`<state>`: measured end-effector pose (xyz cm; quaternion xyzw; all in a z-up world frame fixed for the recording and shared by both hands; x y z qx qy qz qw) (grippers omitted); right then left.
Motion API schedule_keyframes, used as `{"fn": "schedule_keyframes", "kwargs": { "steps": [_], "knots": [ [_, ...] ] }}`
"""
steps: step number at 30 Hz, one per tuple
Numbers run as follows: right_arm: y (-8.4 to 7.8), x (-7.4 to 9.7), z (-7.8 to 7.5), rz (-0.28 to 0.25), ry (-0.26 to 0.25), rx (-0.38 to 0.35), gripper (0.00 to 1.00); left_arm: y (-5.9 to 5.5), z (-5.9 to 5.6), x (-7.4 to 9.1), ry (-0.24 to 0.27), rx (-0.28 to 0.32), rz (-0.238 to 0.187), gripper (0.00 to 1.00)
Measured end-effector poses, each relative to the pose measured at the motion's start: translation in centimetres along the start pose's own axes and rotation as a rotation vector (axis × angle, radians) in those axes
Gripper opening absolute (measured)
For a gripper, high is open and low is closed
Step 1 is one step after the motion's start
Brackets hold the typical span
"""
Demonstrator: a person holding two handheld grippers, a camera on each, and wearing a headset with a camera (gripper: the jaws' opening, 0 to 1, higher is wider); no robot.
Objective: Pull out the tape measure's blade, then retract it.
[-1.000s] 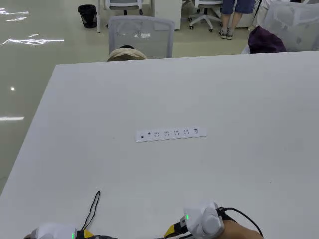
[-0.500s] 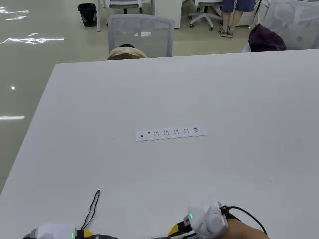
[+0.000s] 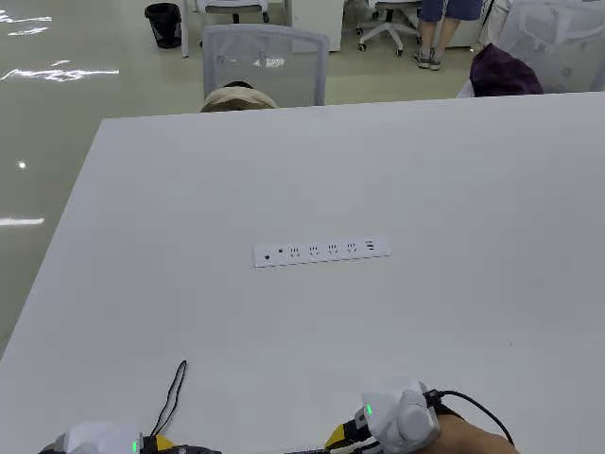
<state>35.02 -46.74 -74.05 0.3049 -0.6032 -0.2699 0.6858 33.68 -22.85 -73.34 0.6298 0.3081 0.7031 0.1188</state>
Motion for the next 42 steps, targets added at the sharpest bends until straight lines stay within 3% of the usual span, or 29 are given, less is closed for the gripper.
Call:
{"fn": "schedule_keyframes", "kwargs": {
  "steps": [42],
  "knots": [
    [-1.2,1.4,0.0,0.02,0.003,-0.002,0.09,0.1,0.1,-0.1,-0.002,0.005,-0.001,0.28]
  ]
}}
Point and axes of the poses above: the centre of the closed fingertips' face, and the gripper's own axes: x roughly backward along the fingers, z roughly to its left, y roughly out of its top, the point moved 3 cm from there along x, roughly backward along the fingers
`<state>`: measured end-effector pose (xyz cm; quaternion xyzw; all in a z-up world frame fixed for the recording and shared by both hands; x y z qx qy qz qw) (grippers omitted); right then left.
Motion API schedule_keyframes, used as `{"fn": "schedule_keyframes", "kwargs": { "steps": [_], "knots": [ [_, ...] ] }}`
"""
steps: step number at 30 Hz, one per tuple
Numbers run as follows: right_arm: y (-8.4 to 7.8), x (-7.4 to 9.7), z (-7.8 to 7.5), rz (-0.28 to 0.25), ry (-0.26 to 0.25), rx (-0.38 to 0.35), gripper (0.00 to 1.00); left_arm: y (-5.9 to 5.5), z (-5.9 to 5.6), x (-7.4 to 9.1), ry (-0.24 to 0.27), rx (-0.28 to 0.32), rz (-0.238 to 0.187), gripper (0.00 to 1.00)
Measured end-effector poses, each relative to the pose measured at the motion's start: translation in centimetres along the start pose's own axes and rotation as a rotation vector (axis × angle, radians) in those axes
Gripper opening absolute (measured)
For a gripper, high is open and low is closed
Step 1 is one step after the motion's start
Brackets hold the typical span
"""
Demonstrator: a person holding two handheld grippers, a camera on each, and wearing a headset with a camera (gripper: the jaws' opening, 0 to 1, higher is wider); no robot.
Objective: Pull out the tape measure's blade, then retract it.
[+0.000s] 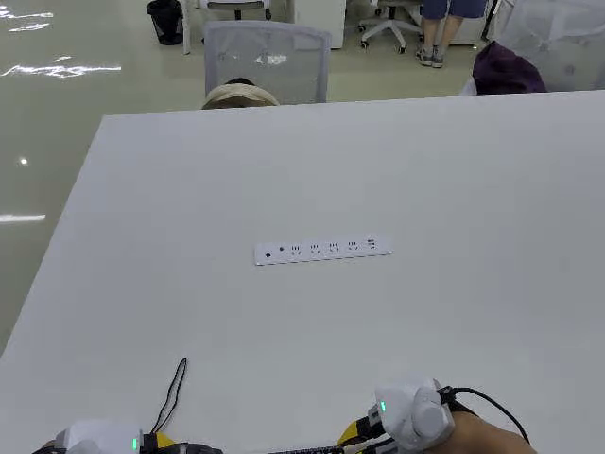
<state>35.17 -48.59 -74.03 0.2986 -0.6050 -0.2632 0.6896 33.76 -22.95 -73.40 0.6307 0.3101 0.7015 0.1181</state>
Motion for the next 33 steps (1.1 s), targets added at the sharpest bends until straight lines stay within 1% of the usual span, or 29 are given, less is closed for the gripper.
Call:
{"fn": "schedule_keyframes", "kwargs": {
  "steps": [33],
  "knots": [
    [-1.1,1.5,0.0,0.022,0.004,-0.008,0.09,0.0,0.0,0.1,0.003,0.003,0.001,0.28]
  ]
}}
Point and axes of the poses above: the centre of the closed fingertips' face, and the gripper's own axes: x roughly backward along the fingers, z roughly to its left, y roughly out of its top, the point moved 3 cm from there along x, roughly backward along the fingers
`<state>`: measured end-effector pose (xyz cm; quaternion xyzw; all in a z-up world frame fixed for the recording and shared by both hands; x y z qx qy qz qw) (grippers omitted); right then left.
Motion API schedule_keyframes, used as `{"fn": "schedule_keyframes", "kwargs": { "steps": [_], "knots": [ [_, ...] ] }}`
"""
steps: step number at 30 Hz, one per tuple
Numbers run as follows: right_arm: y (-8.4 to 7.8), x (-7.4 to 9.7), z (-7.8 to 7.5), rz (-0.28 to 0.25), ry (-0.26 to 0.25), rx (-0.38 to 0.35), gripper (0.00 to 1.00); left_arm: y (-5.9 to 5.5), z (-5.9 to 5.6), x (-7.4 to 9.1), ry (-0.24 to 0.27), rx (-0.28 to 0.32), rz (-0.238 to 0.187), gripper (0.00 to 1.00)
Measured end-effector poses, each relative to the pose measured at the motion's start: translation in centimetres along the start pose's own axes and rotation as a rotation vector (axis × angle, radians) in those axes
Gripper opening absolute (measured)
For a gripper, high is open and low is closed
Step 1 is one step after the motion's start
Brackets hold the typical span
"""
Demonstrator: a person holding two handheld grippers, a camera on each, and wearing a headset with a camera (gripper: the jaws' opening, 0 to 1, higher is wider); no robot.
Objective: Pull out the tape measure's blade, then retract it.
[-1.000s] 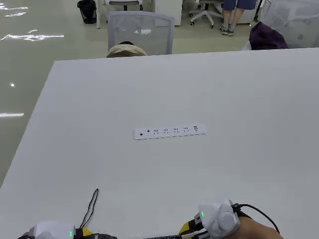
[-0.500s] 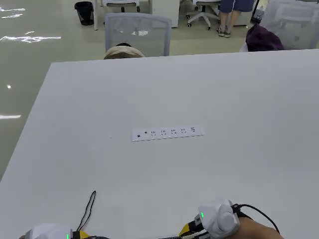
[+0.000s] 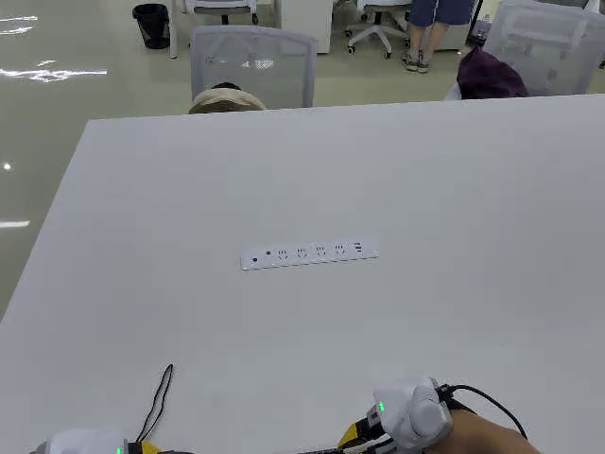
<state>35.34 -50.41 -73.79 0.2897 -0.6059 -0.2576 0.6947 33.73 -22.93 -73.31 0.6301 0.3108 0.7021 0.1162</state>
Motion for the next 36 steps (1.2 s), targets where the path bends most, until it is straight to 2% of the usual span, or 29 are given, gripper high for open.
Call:
{"fn": "schedule_keyframes", "kwargs": {
  "steps": [36],
  "knots": [
    [-1.2,1.1,0.2,0.008,0.001,-0.023,0.09,-0.1,0.0,-0.1,-0.001,-0.002,0.005,0.28]
  ]
}}
Point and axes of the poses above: the centre of the closed fingertips' face, and the gripper's own axes: x roughly backward along the fingers, z roughly to its left, y roughly out of its top, the point moved 3 cm from there along x, roughly backward along the fingers
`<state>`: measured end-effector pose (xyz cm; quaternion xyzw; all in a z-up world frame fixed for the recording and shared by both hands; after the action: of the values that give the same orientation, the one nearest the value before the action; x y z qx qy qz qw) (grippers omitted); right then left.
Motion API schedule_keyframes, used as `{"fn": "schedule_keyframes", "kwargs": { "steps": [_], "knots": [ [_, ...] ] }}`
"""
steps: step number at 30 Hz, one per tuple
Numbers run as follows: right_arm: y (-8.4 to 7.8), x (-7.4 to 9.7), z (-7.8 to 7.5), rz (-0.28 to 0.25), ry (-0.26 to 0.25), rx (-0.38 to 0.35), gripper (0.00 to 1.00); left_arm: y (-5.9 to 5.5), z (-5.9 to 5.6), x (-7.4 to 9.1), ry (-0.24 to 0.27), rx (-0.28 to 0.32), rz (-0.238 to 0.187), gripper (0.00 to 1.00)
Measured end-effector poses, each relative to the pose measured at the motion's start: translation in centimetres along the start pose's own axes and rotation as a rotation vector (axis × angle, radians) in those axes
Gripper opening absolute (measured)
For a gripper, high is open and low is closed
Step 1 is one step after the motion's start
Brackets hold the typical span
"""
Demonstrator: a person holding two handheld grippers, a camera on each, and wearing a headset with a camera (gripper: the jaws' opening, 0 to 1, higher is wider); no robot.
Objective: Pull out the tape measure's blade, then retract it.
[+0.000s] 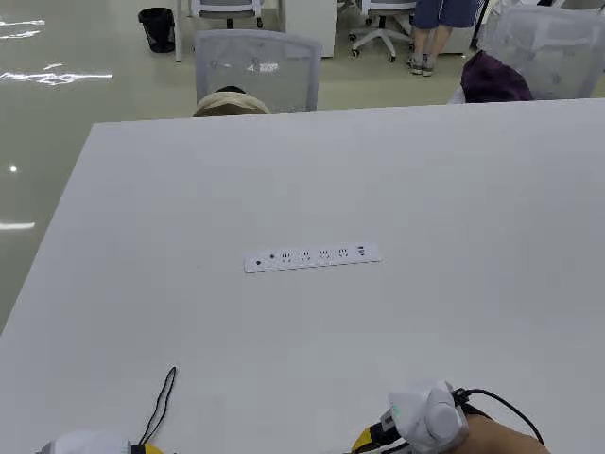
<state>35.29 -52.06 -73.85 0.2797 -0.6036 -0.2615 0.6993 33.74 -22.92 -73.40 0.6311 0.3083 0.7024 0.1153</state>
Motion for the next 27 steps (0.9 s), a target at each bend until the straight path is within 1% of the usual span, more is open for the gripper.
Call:
{"fn": "schedule_keyframes", "kwargs": {
  "steps": [11,20,27],
  "knots": [
    [-0.6,0.7,0.1,0.008,-0.001,-0.008,0.09,0.1,0.0,0.1,-0.001,0.0,0.001,0.28],
    [-0.6,1.0,0.0,0.011,-0.001,-0.006,0.09,0.1,0.0,0.1,0.001,-0.001,0.005,0.28],
    [-1.1,1.3,0.0,0.017,-0.004,-0.009,0.09,0.0,0.0,0.1,0.0,0.0,0.007,0.28]
  ]
}}
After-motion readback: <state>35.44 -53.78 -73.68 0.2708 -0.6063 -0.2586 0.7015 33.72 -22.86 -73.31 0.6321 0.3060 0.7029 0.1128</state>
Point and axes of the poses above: the centre of the closed fingertips' face, and the gripper's own axes: x roughly backward along the fingers, z roughly to its left, y roughly out of its top, the point moved 3 cm from there along x, roughly backward along the fingers
